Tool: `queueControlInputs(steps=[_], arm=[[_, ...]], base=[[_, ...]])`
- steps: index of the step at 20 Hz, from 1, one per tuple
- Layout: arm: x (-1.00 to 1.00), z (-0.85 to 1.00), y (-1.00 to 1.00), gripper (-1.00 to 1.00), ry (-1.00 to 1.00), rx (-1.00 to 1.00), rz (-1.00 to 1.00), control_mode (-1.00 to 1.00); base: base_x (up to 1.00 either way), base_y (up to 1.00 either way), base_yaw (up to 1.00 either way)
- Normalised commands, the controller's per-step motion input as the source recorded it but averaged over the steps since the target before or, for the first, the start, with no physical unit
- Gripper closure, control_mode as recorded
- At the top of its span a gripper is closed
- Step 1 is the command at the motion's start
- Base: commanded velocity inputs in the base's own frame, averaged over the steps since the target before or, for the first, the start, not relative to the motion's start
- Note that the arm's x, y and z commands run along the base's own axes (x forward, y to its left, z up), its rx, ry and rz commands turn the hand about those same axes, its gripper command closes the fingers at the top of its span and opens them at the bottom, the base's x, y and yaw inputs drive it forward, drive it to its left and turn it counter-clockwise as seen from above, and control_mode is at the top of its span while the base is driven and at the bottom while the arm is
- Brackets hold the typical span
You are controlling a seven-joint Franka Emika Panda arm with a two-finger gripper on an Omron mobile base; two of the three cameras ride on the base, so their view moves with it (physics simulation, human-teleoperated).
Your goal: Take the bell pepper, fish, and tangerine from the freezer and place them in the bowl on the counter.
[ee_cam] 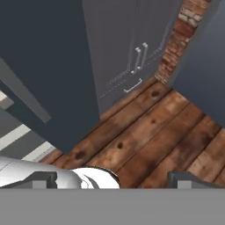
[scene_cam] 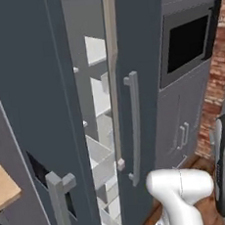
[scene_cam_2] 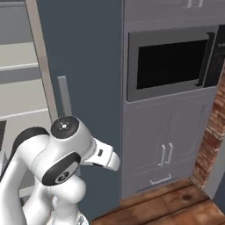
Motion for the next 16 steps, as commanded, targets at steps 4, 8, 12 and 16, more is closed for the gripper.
queueControlInputs(steps=[4,8,12,16], arm=[[0.00,0.00,0.00,-1.00,0.00,0.00,0.00,1.00],[0.00,0.00,0.00,-1.00,0.00,0.00,0.00,1.00],[0.00,0.00,0.00,-1.00,0.00,0.00,0.00,1.00],[0.00,0.00,0.00,-1.00,0.00,0.00,0.00,1.00]], base=[[0.29,0.04,0.54],[0.38,0.28,0.55],[0.84,0.03,0.27],[0.62,0.03,0.00]])
